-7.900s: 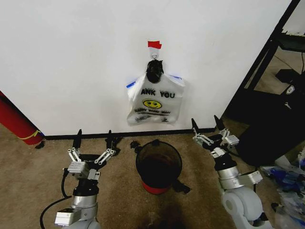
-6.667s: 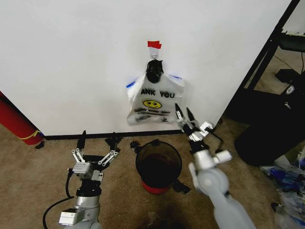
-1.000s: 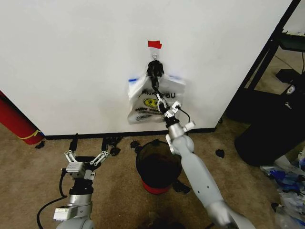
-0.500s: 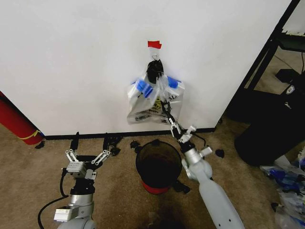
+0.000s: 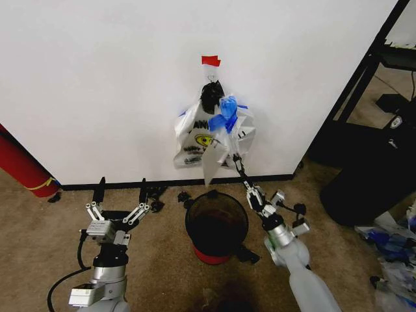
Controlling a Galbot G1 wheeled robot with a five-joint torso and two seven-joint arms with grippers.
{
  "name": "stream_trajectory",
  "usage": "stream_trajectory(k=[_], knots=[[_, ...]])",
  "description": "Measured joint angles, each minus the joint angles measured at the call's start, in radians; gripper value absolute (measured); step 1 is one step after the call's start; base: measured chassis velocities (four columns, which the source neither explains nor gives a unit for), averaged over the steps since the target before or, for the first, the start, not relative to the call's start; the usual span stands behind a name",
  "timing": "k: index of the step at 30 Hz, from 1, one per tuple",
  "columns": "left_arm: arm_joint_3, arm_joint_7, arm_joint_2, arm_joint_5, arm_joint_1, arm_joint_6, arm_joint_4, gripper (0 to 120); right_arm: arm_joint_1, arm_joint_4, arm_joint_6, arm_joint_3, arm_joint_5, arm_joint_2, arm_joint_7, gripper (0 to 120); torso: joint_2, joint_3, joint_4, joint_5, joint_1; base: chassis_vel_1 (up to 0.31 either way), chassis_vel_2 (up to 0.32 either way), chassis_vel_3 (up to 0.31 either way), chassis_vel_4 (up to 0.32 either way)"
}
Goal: Pick up the garbage bag from the wall and place it over the trash bin.
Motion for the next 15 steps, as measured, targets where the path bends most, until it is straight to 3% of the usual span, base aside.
stream_trajectory(k=[15], knots=[[-0.005,0.000,0.005,-0.005,-0.003,-0.002,-0.007,100,-0.140,0.001,0.046,0.037,-0.001,0.045,-0.076,0,0.000,0.000,0.0000,0.0000,0.000,0.000,0.000,0.000,0.000]])
